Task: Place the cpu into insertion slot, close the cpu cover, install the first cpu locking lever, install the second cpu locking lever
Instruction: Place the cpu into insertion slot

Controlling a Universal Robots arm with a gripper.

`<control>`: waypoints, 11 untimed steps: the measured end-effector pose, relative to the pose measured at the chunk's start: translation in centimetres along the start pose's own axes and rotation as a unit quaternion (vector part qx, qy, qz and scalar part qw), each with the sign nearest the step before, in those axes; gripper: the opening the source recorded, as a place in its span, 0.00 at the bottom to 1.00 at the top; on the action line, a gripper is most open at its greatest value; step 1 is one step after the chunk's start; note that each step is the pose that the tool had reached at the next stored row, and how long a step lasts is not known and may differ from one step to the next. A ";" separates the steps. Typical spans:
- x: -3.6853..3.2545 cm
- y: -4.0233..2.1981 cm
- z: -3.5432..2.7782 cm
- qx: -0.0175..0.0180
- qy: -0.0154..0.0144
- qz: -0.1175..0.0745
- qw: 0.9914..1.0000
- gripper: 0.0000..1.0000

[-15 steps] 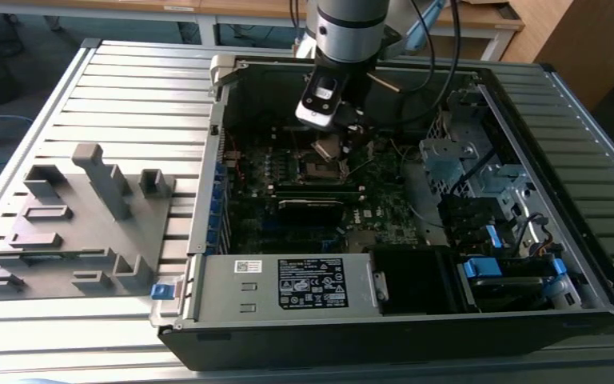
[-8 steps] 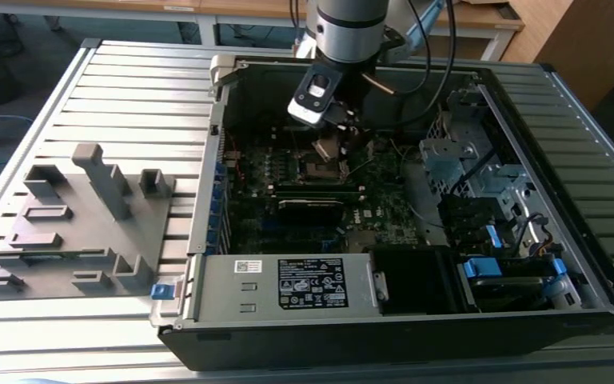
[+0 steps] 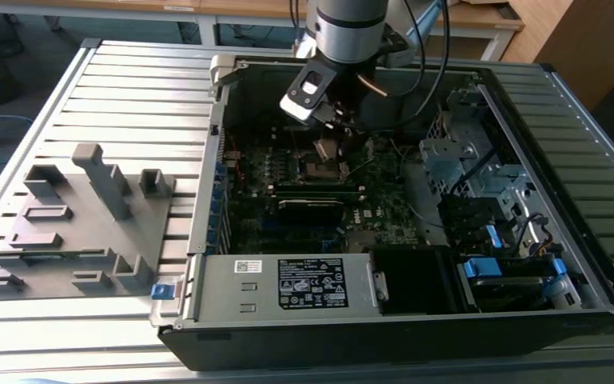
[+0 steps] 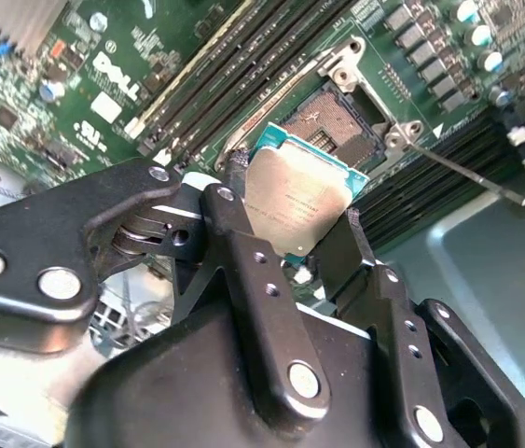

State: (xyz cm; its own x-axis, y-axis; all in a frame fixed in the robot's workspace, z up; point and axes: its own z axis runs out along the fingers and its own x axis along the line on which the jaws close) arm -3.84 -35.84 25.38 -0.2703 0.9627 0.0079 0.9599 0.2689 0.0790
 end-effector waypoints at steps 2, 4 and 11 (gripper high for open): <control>0.00 0.00 0.02 0.000 -0.001 0.018 1.000 0.54; 0.00 -0.01 0.05 0.000 -0.003 0.036 0.999 0.54; 0.00 -0.01 0.12 -0.001 -0.008 0.099 0.995 0.54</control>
State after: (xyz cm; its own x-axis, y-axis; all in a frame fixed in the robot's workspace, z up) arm -3.84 -35.84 25.26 -0.0742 0.9972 0.0080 0.9942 0.0734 0.0791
